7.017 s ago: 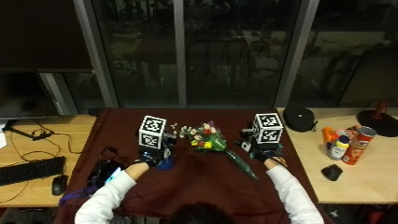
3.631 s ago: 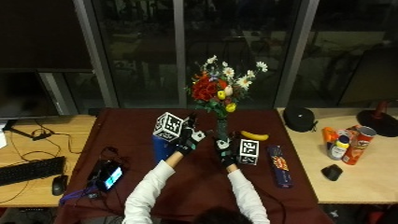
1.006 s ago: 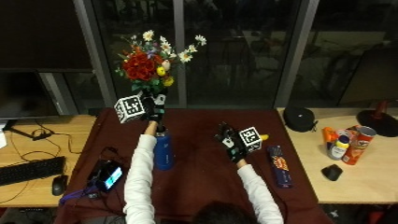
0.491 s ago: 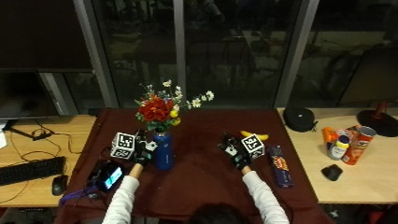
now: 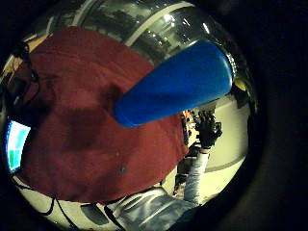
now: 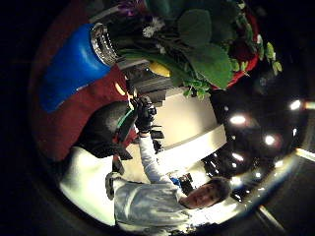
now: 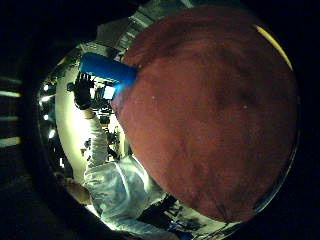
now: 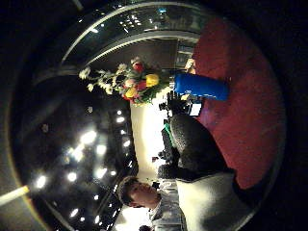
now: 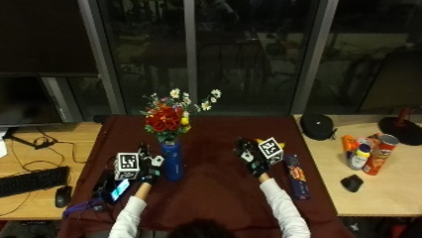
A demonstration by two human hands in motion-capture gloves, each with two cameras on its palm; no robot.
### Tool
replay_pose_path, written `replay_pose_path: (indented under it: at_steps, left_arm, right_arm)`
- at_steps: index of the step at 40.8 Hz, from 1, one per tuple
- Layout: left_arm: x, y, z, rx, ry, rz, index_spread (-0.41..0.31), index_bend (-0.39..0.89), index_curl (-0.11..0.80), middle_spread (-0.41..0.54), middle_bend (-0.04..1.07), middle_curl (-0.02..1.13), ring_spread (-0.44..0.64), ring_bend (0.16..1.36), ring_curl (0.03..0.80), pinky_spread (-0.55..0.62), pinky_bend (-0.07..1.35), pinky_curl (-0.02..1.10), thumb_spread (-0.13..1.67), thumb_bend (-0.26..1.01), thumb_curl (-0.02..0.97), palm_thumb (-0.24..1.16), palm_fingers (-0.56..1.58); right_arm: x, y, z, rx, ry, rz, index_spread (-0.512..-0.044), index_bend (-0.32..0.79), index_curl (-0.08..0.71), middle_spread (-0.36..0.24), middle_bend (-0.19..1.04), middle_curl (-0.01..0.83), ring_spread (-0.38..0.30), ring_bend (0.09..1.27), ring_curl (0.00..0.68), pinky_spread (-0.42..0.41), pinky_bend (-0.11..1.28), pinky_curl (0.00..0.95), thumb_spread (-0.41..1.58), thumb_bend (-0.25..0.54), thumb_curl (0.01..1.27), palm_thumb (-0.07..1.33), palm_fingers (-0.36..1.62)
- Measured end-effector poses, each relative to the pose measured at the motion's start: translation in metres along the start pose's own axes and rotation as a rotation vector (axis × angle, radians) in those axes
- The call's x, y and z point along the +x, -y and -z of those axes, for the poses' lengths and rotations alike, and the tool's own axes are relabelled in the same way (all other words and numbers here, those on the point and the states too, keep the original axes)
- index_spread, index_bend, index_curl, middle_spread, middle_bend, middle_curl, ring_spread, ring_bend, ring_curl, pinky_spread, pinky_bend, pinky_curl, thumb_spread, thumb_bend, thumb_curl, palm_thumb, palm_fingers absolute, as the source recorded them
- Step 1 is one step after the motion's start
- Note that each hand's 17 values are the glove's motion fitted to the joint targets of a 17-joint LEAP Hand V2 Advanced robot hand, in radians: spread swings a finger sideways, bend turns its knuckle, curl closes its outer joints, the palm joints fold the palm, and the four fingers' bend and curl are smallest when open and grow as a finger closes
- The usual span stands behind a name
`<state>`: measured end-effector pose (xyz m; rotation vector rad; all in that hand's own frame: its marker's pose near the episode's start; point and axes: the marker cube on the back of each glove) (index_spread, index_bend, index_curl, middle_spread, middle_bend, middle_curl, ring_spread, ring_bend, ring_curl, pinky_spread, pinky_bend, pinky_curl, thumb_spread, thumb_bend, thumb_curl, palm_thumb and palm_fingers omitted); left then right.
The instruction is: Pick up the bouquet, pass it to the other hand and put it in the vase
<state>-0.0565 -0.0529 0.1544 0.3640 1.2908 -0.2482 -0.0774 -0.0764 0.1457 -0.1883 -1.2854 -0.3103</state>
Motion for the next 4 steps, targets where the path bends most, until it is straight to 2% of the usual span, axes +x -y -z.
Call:
replay_pose_path:
  at_steps: [4]
  left_arm:
    - [-0.0089, 0.0028, 0.0005, 0.038, -0.022, 0.007, 0.216, 0.10, 0.187, 0.335, 0.22, 0.37, 0.44, 0.61, 0.310, 0.47, 0.37, 0.30, 0.91, -0.03, 0.410, 0.52, -0.09]
  right_arm:
    - [-0.0124, 0.0007, 0.0053, 0.007, 0.070, 0.076, -0.367, 0.13, 0.213, -0.008, 0.25, 0.338, 0.046, 0.40, 0.281, 0.272, 0.53, 0.331, 1.09, -0.022, 0.37, 0.49, 0.14]
